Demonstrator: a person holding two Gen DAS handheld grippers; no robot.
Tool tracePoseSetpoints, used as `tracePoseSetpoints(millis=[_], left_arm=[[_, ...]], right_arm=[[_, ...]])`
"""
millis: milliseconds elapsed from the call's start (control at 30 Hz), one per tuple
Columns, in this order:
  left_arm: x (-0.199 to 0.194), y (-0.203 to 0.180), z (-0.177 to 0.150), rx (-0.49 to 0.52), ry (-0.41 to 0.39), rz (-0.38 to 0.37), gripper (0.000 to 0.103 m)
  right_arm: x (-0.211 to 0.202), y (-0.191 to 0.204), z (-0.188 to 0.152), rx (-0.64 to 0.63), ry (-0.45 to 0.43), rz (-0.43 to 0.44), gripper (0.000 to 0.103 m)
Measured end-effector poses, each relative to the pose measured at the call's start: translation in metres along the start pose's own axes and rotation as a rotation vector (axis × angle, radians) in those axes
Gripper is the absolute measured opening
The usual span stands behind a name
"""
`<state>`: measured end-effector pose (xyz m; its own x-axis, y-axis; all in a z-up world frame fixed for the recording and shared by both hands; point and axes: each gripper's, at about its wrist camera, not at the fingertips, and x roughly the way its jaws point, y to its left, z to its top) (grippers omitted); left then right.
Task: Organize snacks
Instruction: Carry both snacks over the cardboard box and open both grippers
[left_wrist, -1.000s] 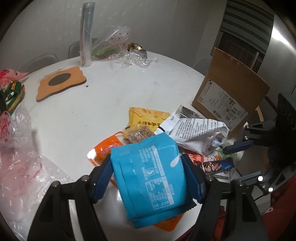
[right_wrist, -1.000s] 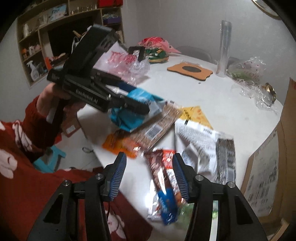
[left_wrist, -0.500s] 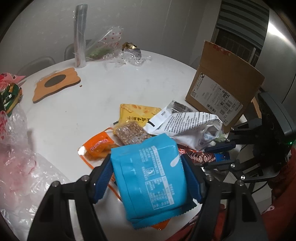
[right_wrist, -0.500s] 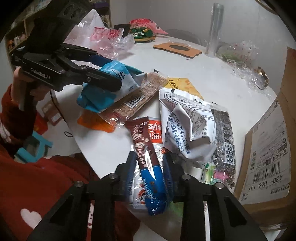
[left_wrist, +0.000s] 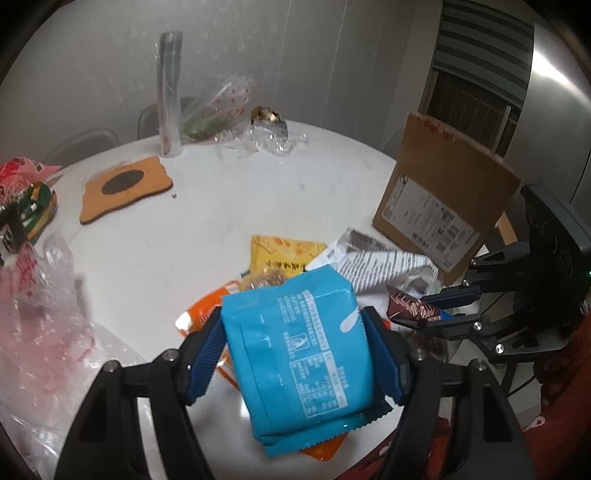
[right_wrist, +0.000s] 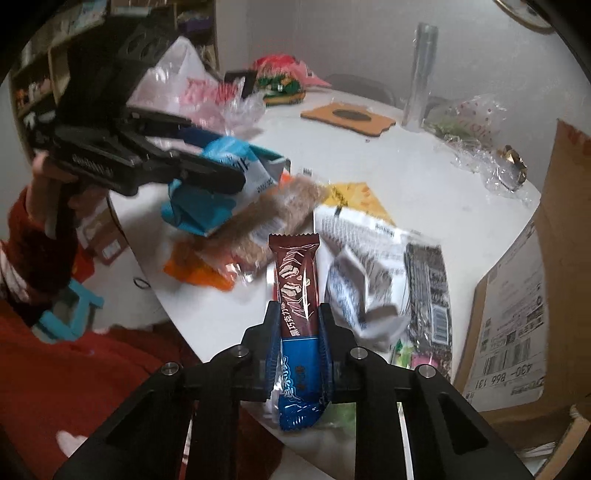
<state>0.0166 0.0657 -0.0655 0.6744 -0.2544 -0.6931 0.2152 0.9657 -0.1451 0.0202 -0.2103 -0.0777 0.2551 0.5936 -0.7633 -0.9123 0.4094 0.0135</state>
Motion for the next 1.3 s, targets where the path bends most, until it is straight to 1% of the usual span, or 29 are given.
tracePoseSetpoints(millis=[200, 333, 400, 533, 600, 667, 800, 933, 1033, 1133, 1300], left_arm=[[-0.025, -0.004, 0.022, 0.015, -0.075, 0.011, 0.069], [-0.047, -0.020, 0.049, 0.057, -0.142, 0.005, 0.069], [-0.057, -0.032, 0.065, 0.090, -0.174, -0.007, 0.069], [-0.069, -0.063, 0.101, 0.158, -0.222, -0.032, 0.069], [-0.071, -0.080, 0.118, 0.197, -0.233, -0.046, 0.069], [-0.068, -0.097, 0.136, 0.231, -0.230, -0.075, 0.069], [-0.052, -0.133, 0.169, 0.286, -0.192, -0.148, 0.069], [-0.019, -0.168, 0.194, 0.341, -0.111, -0.201, 0.069], [0.013, -0.191, 0.211, 0.357, -0.026, -0.223, 0.069], [0.047, -0.216, 0.224, 0.386, 0.059, -0.217, 0.069], [0.092, -0.239, 0.232, 0.424, 0.180, -0.209, 0.069]], right_arm=[[-0.021, 0.001, 0.020, 0.024, -0.100, 0.018, 0.015], [-0.047, 0.002, 0.036, 0.022, -0.184, 0.002, 0.015], [-0.070, 0.001, 0.045, 0.018, -0.242, -0.028, 0.015], [-0.111, -0.007, 0.058, 0.007, -0.320, -0.099, 0.015], [-0.133, -0.015, 0.060, 0.014, -0.357, -0.160, 0.015], [-0.153, -0.026, 0.058, 0.041, -0.384, -0.226, 0.015], [-0.176, -0.053, 0.046, 0.115, -0.388, -0.322, 0.015], [-0.182, -0.085, 0.028, 0.206, -0.356, -0.382, 0.015], [-0.179, -0.113, 0.014, 0.275, -0.319, -0.392, 0.015], [-0.167, -0.138, 0.002, 0.322, -0.258, -0.407, 0.015], [-0.145, -0.159, -0.010, 0.362, -0.174, -0.384, 0.015]])
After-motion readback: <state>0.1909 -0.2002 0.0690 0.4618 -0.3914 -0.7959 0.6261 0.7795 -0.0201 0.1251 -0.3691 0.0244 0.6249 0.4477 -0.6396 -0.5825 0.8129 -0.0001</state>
